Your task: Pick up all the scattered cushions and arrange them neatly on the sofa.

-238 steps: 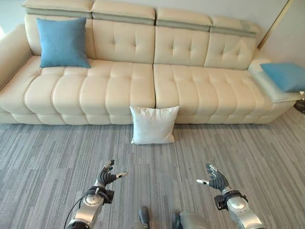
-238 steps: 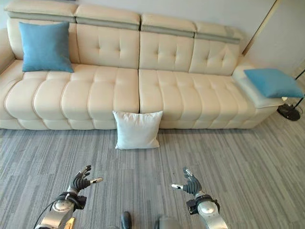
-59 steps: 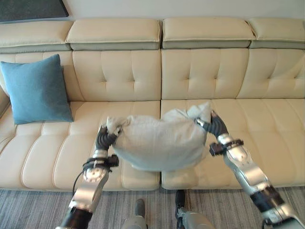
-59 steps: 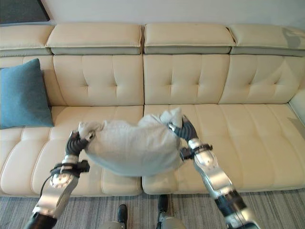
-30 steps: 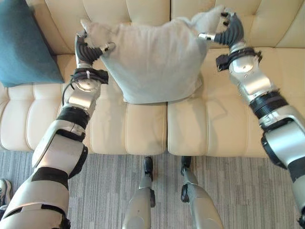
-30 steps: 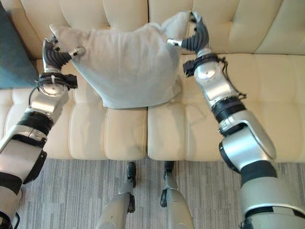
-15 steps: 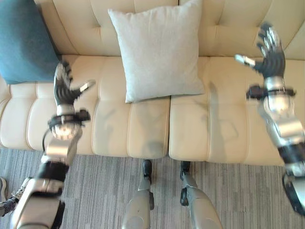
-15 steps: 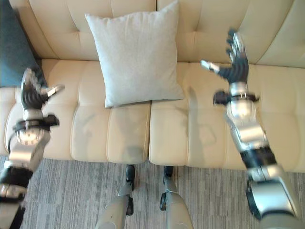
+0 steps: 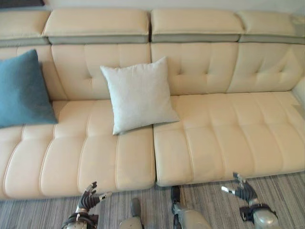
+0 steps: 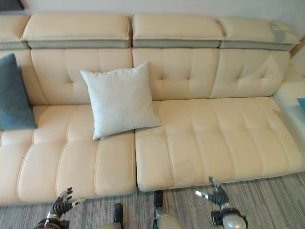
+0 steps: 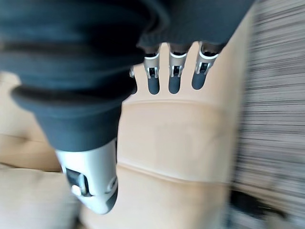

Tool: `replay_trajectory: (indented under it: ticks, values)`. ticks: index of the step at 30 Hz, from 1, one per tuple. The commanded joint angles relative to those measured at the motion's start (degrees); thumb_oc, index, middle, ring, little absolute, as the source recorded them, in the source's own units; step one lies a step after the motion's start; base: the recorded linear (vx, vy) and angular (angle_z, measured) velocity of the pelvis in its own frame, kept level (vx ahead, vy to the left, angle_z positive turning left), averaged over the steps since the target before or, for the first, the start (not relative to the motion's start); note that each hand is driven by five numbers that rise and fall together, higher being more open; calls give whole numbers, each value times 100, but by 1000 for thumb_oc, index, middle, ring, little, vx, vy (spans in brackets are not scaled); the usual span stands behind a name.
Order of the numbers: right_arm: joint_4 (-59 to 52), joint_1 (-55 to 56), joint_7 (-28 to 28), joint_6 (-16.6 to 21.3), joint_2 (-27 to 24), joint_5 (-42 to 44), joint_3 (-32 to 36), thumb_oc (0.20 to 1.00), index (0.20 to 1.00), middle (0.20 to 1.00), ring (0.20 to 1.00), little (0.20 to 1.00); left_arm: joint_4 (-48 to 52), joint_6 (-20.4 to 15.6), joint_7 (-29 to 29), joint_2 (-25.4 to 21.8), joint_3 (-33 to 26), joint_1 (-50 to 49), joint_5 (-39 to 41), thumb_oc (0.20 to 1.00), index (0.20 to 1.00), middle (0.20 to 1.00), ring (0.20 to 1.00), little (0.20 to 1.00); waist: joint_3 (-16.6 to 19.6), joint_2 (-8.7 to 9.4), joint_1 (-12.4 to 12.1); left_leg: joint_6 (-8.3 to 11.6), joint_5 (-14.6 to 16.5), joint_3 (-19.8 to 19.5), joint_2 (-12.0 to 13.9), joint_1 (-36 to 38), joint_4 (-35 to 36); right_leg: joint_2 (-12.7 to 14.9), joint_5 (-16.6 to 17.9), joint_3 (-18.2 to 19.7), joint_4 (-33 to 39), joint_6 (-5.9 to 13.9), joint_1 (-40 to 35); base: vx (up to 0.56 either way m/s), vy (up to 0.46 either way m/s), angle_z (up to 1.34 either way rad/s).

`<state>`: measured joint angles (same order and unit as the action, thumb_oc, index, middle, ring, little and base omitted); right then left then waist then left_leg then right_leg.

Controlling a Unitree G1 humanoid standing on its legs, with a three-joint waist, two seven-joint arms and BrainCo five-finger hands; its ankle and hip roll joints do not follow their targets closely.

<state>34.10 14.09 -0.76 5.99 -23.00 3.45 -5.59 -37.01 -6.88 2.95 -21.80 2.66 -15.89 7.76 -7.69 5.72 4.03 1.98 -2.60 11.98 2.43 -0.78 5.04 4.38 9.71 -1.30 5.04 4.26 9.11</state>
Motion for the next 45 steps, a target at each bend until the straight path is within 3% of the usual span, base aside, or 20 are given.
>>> replay_trajectory:
  ticks: [1, 4, 6, 7, 8, 11, 13, 16, 17, 18, 21, 23, 31, 35, 38, 40, 41, 42, 43, 45]
  values:
    - [-118, -617, -39, 177, -107, -177, -190, 1000, 1000, 1000, 1000, 1000, 117, -245, 67, -260, -45, 449, -129, 1000, 1000, 1000, 1000, 1000, -56, -105, 38, -8, 358, -109, -166, 33, -4, 180, -161, -41, -360, 845, 9, -576, -2, -66]
    - [-51, -758, -77, 181, 39, -61, -364, 1000, 1000, 1000, 1000, 1000, 295, -253, 151, -430, 31, 672, -24, 1000, 1000, 1000, 1000, 1000, -224, -198, -87, -40, 62, -32, 44, -219, -39, 77, -783, -168, -1576, 702, 54, -420, -4, -57]
    - [-19, -705, -104, 212, 107, 56, -366, 1000, 1000, 1000, 1000, 1000, 408, -245, 218, -478, 102, 786, 5, 1000, 1000, 1000, 1000, 1000, -166, -285, -171, -62, -147, -155, 110, -422, -33, -163, -1158, 70, -2980, 593, -150, -427, -31, -13]
    - [-19, -706, -104, 212, 106, 56, -365, 1000, 1000, 1000, 1000, 1000, 408, -244, 218, -477, 103, 787, 5, 1000, 1000, 1000, 1000, 1000, -149, -295, -182, -59, -156, -148, 124, -442, -30, -177, -1141, 77, -2972, 589, -126, -294, -101, 40]
    - [-27, -698, -168, 228, 143, 118, -325, 1000, 1000, 1000, 1000, 1000, 637, -255, 308, -479, 147, 774, -40, 1000, 1000, 1000, 1000, 1000, -132, -222, -301, -7, -265, -209, 79, -624, -58, -161, -1710, -86, -2454, 369, -688, -178, -73, 32]
    - [56, -842, -244, 189, 176, 310, -297, 1000, 1000, 1000, 1000, 1000, 651, -296, 348, -384, 161, 873, 1, 1000, 1000, 1000, 1000, 1000, -74, -187, -394, 176, -548, -169, 75, -1089, -136, -353, -1942, -99, -1420, 186, -1143, -304, -154, 6]
    - [-7, -946, -344, 159, 53, 329, -249, 1000, 1000, 1000, 1000, 1000, 666, -303, 388, -195, 171, 848, 97, 1000, 1000, 1000, 1000, 1000, -148, -298, -410, 458, -745, -153, 156, -1381, -341, -493, -1808, -27, -704, 18, -1246, -391, -107, 29]
    - [-15, -974, -354, 140, -3, 327, -237, 1000, 1000, 1000, 1000, 1000, 636, -293, 384, -141, 189, 862, 66, 1000, 1000, 1000, 1000, 1000, -204, -311, -395, 461, -660, -241, 127, -1393, -442, -483, -1722, -42, -658, 17, -1203, -316, -16, 8]
    - [-164, -906, -307, 138, -55, 429, -177, 1000, 1000, 1000, 1000, 1000, 644, -282, 296, -97, 232, 800, 12, 1000, 1000, 1000, 1000, 1000, -252, -212, -269, 318, -77, -602, -41, -1236, -1003, -251, -1454, -60, -599, 62, -999, -356, 11, 8]
    - [-165, -906, -307, 138, -55, 429, -177, 1000, 1000, 1000, 1000, 1000, 645, -282, 296, -97, 232, 801, 12, 1000, 1000, 1000, 1000, 1000, -242, -218, -267, 319, -84, -606, -36, -1255, -1007, -257, -1443, -62, -595, 60, -985, -437, 20, -5]
    - [-168, -794, -265, 128, -50, 464, -161, 1000, 1000, 1000, 1000, 1000, 687, -273, 249, -45, 236, 709, 48, 1000, 1000, 1000, 1000, 1000, -216, -125, -186, 254, 606, -1004, -223, -884, -1532, -108, -1246, -10, -558, 108, -791, -183, 33, -12]
    - [-189, -721, -238, 160, -6, 578, -113, 1000, 1000, 1000, 1000, 1000, 671, -283, 233, -10, 293, 718, 46, 1000, 1000, 1000, 1000, 1000, -183, -135, -81, 252, 828, -1142, -260, -587, -1567, -114, -1154, 77, -500, 142, -690, -122, 76, -31]
    - [88, -608, -213, 123, 210, 811, -32, 1000, 1000, 1000, 1000, 1000, 601, -212, 131, -44, 523, 793, -137, 1000, 1000, 1000, 1000, 1000, 54, -237, 235, 28, 721, -1004, -307, -73, -613, -258, -924, 383, -432, 239, -479, -49, 72, -22]
    - [128, -825, -267, 96, 359, 999, -35, 1000, 1000, 1000, 1000, 1000, 567, -162, 172, -39, 516, 820, -103, 1000, 1000, 1000, 1000, 1000, -22, -231, 263, -75, 741, -599, -281, -21, -566, -326, -824, 557, -652, 338, -198, -59, 47, -69]
    - [101, -982, -340, 97, 481, 1165, -55, 1000, 1000, 1000, 1000, 1000, 686, -146, 219, -71, 564, 850, -84, 1000, 1000, 1000, 1000, 1000, -107, -230, 175, -116, 781, -68, -155, 90, -512, -249, -829, 120, -940, 408, 61, -49, -41, -172]
    - [27, -1026, -426, 102, 568, 1278, -45, 1000, 1000, 1000, 1000, 1000, 787, -115, 222, -70, 606, 845, -31, 1000, 1000, 1000, 1000, 1000, -134, -279, 111, -103, 711, 301, -19, 165, -400, -28, -959, -768, -1094, 337, 125, -1, -89, -161]
    - [-7, -1101, -491, 114, 666, 1337, -87, 1000, 1000, 1000, 1000, 1000, 860, -91, 242, -72, 606, 825, 6, 1000, 1000, 1000, 1000, 1000, -124, -353, 9, -39, 802, 701, 174, 329, -331, 253, -1160, -1700, -1364, 329, 109, 47, -86, -129]
    - [-9, -1099, -493, 112, 666, 1337, -87, 1000, 1000, 1000, 1000, 1000, 861, -90, 242, -72, 607, 824, 7, 1000, 1000, 1000, 1000, 1000, -135, -354, 0, -38, 813, 709, 175, 348, -329, 255, -1180, -1691, -1392, 332, 108, 102, -145, -180]
    - [-68, -1089, -527, 128, 701, 1323, -113, 1000, 1000, 1000, 1000, 1000, 850, -65, 222, -46, 611, 812, -13, 1000, 1000, 1000, 1000, 1000, -102, -349, -5, -15, 848, 937, 238, 407, -381, 395, -1208, -2073, -1348, 325, 20, 81, -110, -199]
    - [-177, -961, -497, 104, 732, 1304, -126, 1000, 1000, 1000, 1000, 1000, 829, -37, 142, 12, 649, 724, -102, 1000, 1000, 1000, 1000, 1000, -47, -337, 129, 1, 975, 1209, 267, 592, -524, 389, -1214, -1956, -1312, 305, -36, 220, -217, -127]
